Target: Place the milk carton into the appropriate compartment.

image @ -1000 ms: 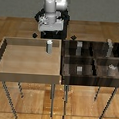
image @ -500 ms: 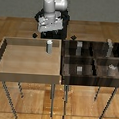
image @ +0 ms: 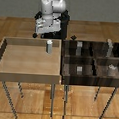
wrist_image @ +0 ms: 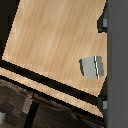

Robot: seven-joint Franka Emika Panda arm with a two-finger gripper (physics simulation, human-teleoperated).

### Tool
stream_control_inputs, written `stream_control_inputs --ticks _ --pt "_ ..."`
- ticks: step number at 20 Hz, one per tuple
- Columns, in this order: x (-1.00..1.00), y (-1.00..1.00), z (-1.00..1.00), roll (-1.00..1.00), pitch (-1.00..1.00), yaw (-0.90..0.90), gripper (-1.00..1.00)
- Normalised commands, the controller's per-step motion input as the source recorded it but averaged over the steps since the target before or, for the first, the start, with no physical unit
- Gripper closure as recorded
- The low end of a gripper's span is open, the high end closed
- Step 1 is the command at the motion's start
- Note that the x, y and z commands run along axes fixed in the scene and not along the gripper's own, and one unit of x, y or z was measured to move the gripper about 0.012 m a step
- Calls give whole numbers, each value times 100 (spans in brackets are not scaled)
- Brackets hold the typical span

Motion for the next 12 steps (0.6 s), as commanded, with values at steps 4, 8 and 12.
stream_control_inputs --ticks 4,8,12 --pt "0 0 0 0 0 0 -100" --pt "0 0 -75 0 0 0 -100" --pt "0 25 0 0 0 0 -100"
